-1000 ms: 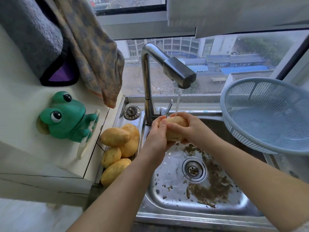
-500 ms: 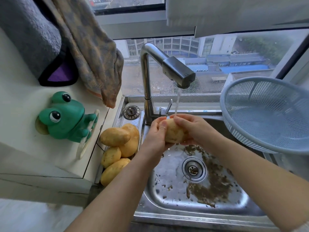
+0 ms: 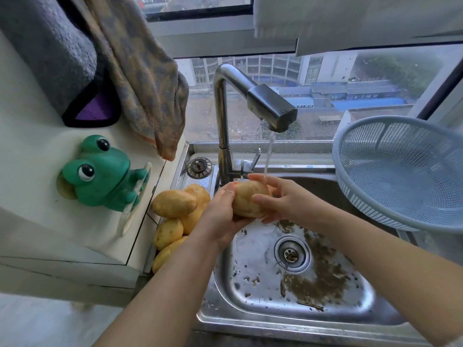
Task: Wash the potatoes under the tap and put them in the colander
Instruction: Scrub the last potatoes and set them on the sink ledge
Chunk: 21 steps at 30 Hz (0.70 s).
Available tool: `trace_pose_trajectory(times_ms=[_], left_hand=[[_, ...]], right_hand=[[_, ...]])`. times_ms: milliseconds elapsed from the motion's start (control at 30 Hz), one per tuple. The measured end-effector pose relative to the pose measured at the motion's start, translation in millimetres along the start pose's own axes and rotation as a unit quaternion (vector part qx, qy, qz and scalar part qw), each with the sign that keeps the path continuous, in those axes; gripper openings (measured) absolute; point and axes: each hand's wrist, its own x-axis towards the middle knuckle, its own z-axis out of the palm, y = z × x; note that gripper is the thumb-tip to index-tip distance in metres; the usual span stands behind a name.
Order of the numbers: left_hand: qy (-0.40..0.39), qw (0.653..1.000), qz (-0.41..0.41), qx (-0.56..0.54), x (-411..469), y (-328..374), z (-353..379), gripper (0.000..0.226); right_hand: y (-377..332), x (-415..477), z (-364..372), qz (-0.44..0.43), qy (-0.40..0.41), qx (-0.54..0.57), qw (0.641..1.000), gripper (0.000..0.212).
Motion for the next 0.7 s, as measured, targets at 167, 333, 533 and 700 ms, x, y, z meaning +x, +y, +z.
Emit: trace_pose_trajectory(times_ms=[167,333,533,700], left_hand=[[-0.027,0.995,-0.081,-0.055,-2,6,-3,0.043],[-0.023,0.996,-0.061,-0.058,-4,3,12,0.04],[-0.006,1.0,0.029,0.005,-5,-12,24,0.034],[0.004,0.999,0.031,0.005,-4,-12,17,0.031]], right_hand=[[-2,-4,-14,0.01,-0.068,-0.017,0.998,0.058],[2,1,-3,-0.018,0.024,-0.101,0.994,0.031],[21,16,14,-0.059,0.233,-0.087,0.967,0.02],[10,15,9,-0.019,0.132,0.025,0.991,0.029]])
